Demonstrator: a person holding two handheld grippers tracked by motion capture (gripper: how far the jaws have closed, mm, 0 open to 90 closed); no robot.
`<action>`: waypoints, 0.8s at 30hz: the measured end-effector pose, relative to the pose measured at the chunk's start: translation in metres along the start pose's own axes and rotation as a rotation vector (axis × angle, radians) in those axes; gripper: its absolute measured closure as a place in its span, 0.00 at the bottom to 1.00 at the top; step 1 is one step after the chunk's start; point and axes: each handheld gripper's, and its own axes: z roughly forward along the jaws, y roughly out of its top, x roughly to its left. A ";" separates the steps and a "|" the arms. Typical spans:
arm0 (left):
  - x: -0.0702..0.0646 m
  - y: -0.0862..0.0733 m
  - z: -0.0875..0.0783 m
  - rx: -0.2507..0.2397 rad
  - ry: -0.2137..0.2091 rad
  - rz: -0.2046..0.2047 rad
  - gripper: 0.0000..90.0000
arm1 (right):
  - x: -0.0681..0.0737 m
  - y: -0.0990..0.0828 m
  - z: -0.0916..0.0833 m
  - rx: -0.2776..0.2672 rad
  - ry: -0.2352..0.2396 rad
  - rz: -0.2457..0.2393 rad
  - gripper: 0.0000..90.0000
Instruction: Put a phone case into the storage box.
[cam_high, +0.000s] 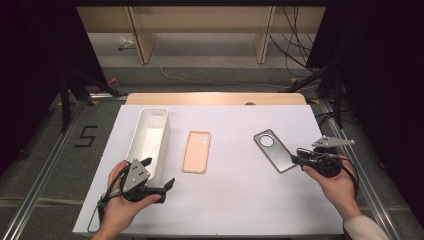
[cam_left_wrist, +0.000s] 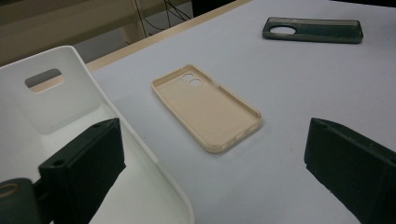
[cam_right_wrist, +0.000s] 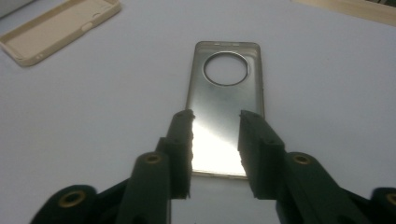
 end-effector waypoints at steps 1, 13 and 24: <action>0.001 0.000 0.000 0.001 0.002 -0.003 0.05 | -0.004 0.003 0.002 0.014 -0.010 0.001 0.89; 0.001 -0.001 0.000 -0.001 0.002 -0.005 0.06 | -0.029 0.018 0.034 0.138 -0.085 0.064 1.00; 0.001 -0.001 0.000 -0.001 0.001 -0.010 0.07 | -0.043 0.028 0.061 0.213 -0.123 0.094 1.00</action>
